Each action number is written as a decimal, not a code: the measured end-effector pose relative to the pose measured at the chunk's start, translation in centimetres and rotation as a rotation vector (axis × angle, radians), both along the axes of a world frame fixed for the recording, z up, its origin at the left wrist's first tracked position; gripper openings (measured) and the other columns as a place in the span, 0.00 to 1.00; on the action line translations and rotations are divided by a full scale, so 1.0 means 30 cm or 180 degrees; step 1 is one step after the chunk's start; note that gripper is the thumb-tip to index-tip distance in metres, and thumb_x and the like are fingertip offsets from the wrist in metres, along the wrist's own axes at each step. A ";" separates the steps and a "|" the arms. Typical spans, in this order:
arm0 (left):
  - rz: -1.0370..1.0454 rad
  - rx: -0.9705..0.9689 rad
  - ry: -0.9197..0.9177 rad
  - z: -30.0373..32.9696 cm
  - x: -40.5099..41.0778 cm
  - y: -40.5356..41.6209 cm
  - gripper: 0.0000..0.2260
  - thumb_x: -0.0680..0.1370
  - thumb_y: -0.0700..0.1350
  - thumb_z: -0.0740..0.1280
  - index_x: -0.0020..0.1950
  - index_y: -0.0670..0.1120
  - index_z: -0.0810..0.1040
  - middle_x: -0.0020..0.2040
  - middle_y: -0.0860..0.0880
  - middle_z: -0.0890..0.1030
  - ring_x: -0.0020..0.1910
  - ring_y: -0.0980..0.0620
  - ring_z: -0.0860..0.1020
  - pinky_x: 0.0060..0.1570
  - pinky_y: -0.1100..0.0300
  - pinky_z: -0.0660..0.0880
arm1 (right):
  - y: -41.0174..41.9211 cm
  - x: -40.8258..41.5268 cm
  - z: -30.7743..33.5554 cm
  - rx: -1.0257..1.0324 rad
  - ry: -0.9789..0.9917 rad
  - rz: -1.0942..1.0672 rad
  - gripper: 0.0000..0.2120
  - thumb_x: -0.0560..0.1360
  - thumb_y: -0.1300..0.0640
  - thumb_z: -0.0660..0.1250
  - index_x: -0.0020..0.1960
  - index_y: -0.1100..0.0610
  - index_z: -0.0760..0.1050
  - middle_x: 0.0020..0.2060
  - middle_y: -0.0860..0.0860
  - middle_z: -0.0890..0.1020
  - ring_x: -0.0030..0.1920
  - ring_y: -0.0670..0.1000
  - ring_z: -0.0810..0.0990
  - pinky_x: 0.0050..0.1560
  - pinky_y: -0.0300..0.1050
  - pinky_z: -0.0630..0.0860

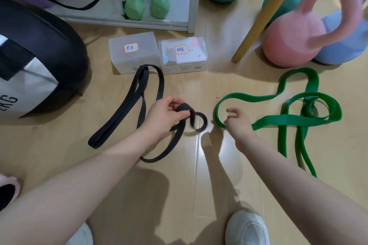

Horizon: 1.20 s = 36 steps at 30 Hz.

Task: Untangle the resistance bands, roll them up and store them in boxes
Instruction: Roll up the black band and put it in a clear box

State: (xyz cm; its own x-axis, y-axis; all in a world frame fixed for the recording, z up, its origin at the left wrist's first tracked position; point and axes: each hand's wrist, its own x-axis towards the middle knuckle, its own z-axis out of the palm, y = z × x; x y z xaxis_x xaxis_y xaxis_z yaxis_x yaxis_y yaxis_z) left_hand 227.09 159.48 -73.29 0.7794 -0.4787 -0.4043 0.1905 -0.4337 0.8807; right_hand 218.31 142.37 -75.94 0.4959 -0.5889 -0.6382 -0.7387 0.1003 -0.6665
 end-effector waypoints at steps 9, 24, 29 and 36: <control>0.0867 -0.0305 -0.0067 0.201 0.158 -0.033 0.12 0.69 0.43 0.74 0.44 0.51 0.72 0.41 0.50 0.77 0.43 0.49 0.78 0.47 0.54 0.78 | 0.147 0.241 0.283 -0.0676 -0.1533 0.1998 0.12 0.72 0.58 0.69 0.55 0.55 0.73 0.45 0.41 0.79 0.47 0.41 0.78 0.51 0.33 0.73; 0.0662 -0.0392 -0.0834 1.851 0.257 0.411 0.05 0.71 0.43 0.72 0.44 0.52 0.79 0.39 0.56 0.80 0.38 0.64 0.76 0.42 0.71 0.72 | 0.505 0.404 1.915 0.0671 -0.1991 0.1960 0.07 0.77 0.65 0.62 0.53 0.59 0.76 0.41 0.49 0.82 0.41 0.42 0.81 0.42 0.33 0.76; 0.0817 -0.0992 -0.0798 2.315 0.259 0.521 0.07 0.73 0.42 0.70 0.47 0.53 0.77 0.44 0.54 0.81 0.46 0.60 0.79 0.47 0.68 0.74 | 0.612 0.439 2.381 0.0647 -0.2262 0.1959 0.09 0.77 0.63 0.62 0.54 0.56 0.77 0.47 0.51 0.83 0.50 0.49 0.81 0.54 0.42 0.77; 0.0454 -0.1064 -0.0451 2.446 0.211 0.638 0.09 0.77 0.40 0.64 0.49 0.54 0.78 0.48 0.54 0.83 0.52 0.57 0.80 0.55 0.60 0.75 | 0.700 0.428 2.582 0.1002 -0.2395 0.1623 0.07 0.79 0.62 0.59 0.49 0.55 0.76 0.38 0.47 0.82 0.40 0.46 0.81 0.44 0.42 0.78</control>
State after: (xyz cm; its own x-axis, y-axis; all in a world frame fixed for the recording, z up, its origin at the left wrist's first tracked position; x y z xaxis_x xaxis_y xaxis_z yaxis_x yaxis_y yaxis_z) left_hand 233.40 178.61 0.10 0.8846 -0.4486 -0.1279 0.0944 -0.0963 0.9909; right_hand 231.14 163.36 1.51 0.9891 -0.0453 -0.1404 -0.1329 0.1407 -0.9811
